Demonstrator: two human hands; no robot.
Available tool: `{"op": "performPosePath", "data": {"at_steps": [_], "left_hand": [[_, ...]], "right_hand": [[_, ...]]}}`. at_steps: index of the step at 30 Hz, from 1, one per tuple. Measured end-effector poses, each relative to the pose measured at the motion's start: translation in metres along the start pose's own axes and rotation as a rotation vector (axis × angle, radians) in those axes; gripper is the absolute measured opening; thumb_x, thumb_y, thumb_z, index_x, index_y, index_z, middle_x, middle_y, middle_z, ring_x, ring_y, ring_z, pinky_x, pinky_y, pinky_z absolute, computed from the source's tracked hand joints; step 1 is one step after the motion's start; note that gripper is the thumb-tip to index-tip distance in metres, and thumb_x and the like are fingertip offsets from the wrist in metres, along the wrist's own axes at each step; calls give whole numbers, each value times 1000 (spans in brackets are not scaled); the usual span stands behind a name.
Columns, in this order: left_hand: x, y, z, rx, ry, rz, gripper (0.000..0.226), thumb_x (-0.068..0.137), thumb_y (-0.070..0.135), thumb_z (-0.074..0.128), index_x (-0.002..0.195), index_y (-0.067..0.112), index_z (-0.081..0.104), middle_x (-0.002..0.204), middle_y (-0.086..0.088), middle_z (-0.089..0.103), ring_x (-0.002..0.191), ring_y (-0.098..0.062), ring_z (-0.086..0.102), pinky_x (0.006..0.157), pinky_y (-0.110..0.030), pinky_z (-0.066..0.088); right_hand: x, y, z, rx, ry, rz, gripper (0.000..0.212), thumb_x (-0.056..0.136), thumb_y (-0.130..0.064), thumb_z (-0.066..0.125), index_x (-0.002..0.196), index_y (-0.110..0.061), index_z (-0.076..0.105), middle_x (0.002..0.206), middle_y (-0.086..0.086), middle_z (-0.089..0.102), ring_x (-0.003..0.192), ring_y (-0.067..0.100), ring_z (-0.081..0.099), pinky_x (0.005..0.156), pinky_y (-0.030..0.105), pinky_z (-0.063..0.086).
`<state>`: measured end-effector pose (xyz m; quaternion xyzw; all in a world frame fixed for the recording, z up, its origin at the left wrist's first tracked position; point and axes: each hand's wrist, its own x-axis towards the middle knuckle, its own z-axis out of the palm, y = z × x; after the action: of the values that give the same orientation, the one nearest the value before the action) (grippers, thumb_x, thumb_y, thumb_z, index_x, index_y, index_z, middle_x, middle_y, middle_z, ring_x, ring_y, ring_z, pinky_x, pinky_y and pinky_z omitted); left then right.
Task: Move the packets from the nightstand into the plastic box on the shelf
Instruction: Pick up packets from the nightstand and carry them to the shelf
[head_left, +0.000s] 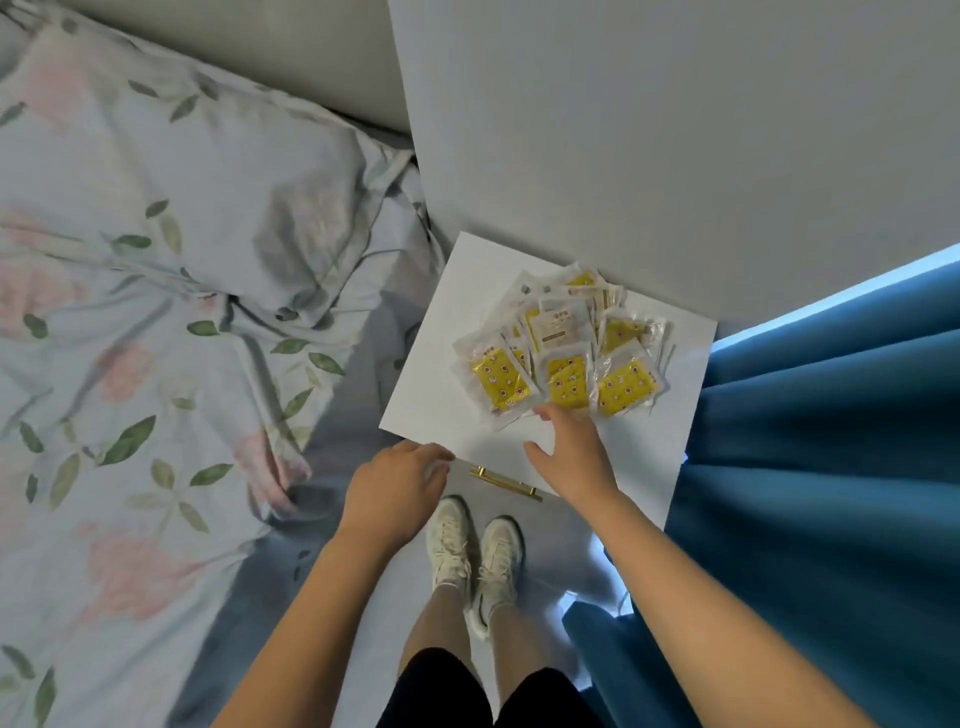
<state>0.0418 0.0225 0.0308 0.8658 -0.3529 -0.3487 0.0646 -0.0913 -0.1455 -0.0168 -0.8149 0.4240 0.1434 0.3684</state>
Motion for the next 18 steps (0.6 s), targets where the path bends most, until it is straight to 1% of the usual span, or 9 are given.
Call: {"op": "performPosePath", "data": {"at_steps": [3, 5, 7, 10, 12, 14, 16, 17, 18], "left_hand": [[26, -6, 22, -192, -17, -54, 29, 99, 25, 47, 121, 32, 63, 122, 1, 63, 104, -19, 61, 90, -38, 50], [38, -8, 37, -327, 5, -85, 29, 98, 21, 48, 121, 30, 63, 120, 1, 63, 93, -12, 59, 86, -31, 48], [46, -10, 51, -429, 24, -109, 29, 98, 20, 49, 123, 27, 61, 118, 3, 63, 87, -5, 56, 79, -21, 43], [53, -13, 70, -568, 70, -183, 28, 98, 17, 49, 123, 25, 61, 116, 4, 65, 88, 1, 57, 70, -3, 39], [56, -13, 79, -602, 81, -216, 28, 98, 15, 49, 122, 24, 61, 115, 3, 65, 89, 1, 58, 70, -2, 40], [59, -15, 85, -605, 83, -223, 28, 98, 14, 50, 122, 23, 61, 115, 4, 64, 89, 4, 57, 72, -4, 42], [64, -15, 85, -622, 102, -234, 28, 97, 13, 51, 121, 22, 61, 115, 4, 65, 88, 3, 57, 73, -8, 43], [69, -15, 84, -654, 122, -249, 27, 97, 14, 52, 121, 23, 60, 114, 4, 65, 88, 2, 58, 72, -9, 44], [75, -14, 81, -709, 146, -274, 26, 96, 15, 54, 121, 23, 60, 114, 4, 65, 88, 1, 59, 70, -8, 44]], "right_hand": [[45, -4, 27, -25, 109, -24, 56, 90, -22, 64, 141, -14, 42, 142, 7, 50, 130, 30, 41, 106, 41, 40], [66, -7, 43, -103, 171, -29, 65, 89, -30, 65, 145, -15, 36, 148, 9, 42, 134, 32, 36, 109, 41, 35], [82, -8, 58, -177, 231, 27, 73, 85, -42, 67, 145, -18, 34, 147, 8, 41, 130, 32, 37, 104, 42, 35], [100, -2, 74, -275, 266, 105, 78, 78, -57, 68, 140, -21, 36, 140, 7, 45, 124, 31, 41, 97, 42, 36], [109, 3, 76, -305, 299, 105, 78, 72, -57, 74, 133, -19, 42, 133, 8, 51, 119, 30, 45, 91, 40, 37], [113, 8, 74, -310, 340, 75, 69, 70, -52, 78, 123, -17, 50, 124, 7, 59, 113, 30, 48, 87, 40, 37], [111, 14, 71, -275, 372, 31, 50, 77, -43, 76, 115, -16, 58, 114, 5, 64, 108, 30, 50, 86, 41, 37], [109, 17, 67, -184, 380, 1, 38, 82, -38, 73, 110, -15, 60, 107, 3, 66, 103, 28, 52, 85, 41, 39], [106, 19, 63, -18, 367, -25, 27, 86, -31, 71, 104, -14, 61, 98, 1, 66, 95, 24, 56, 81, 39, 43]]}}
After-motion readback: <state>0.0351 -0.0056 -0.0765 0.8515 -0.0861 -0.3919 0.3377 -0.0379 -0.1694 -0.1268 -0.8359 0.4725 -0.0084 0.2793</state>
